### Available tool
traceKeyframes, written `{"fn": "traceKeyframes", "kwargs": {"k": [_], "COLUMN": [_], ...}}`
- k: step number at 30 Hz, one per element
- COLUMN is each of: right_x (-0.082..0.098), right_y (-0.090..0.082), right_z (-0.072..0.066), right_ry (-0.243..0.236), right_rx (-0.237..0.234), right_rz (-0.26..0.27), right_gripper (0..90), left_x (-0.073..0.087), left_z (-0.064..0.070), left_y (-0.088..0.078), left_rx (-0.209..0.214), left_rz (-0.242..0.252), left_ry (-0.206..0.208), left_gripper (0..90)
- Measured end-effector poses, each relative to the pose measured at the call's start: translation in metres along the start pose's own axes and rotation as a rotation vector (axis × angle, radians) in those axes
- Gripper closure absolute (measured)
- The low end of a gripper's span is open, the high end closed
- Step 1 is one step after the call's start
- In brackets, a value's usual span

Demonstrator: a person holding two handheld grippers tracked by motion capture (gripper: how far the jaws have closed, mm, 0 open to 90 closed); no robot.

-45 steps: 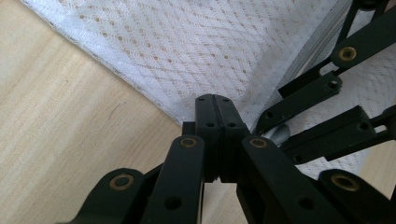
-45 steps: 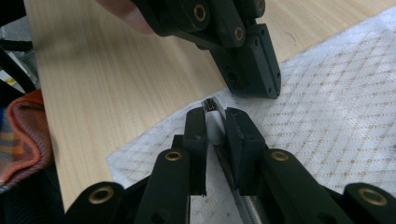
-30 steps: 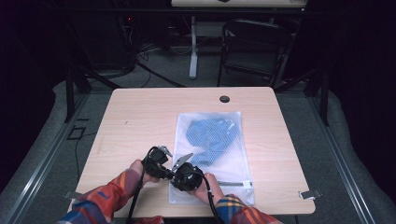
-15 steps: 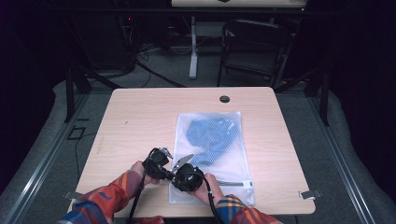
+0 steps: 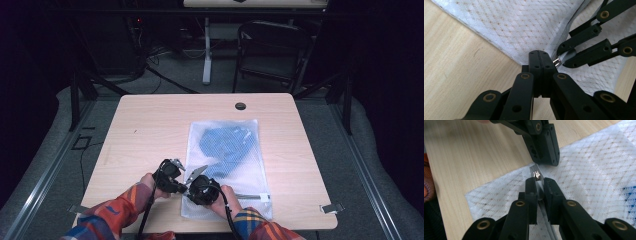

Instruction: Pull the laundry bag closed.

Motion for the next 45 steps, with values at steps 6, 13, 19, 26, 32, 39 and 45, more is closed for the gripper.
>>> {"fn": "traceKeyframes", "kwargs": {"k": [6, 13, 19, 26, 32, 39, 45], "right_x": [-0.0001, -0.0001, 0.0002, 0.0005, 0.0023, 0.0052, 0.0059], "right_y": [0.0019, 0.0021, 0.0008, -0.0002, -0.0025, -0.0063, -0.0077], "right_z": [0.0008, -0.0019, -0.0024, -0.0011, 0.0009, 0.0044, 0.0046], "right_ry": [-0.005, -0.018, -0.010, -0.003, 0.003, 0.004, -0.003], "right_rx": [-0.010, 0.006, 0.010, 0.006, 0.003, 0.000, -0.001], "right_rz": [0.012, 0.009, -0.003, -0.007, -0.016, -0.030, -0.040], "right_gripper": [82.1, 82.1, 82.2, 82.3, 82.4, 82.3, 82.4], "left_x": [-0.0019, -0.0024, -0.0011, -0.0011, -0.0010, -0.0011, -0.0008], "left_z": [0.0011, 0.0015, 0.0026, 0.0033, 0.0036, 0.0028, 0.0023], "left_y": [-0.0013, 0.0007, 0.0014, 0.0013, 0.0011, 0.0008, 0.0010], "left_rx": [0.020, 0.013, 0.011, 0.003, 0.001, 0.006, 0.012], "left_rz": [0.003, -0.016, 0.000, -0.001, -0.002, -0.006, -0.003], "left_ry": [-0.003, 0.010, 0.007, 0.018, 0.019, 0.024, 0.023], "left_gripper": [90.0, 90.0, 90.0, 90.0, 90.0, 90.0, 90.0]}}
Point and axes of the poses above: each handheld gripper's, and its own axes: y roughly forward along the jaws, x roughly out of its underside, z roughly to its right, the point moved 2 cm from there along y, roughly forward along the jaws, and after that the axes turned 7 degrees about -x, right-handed, at the moved point
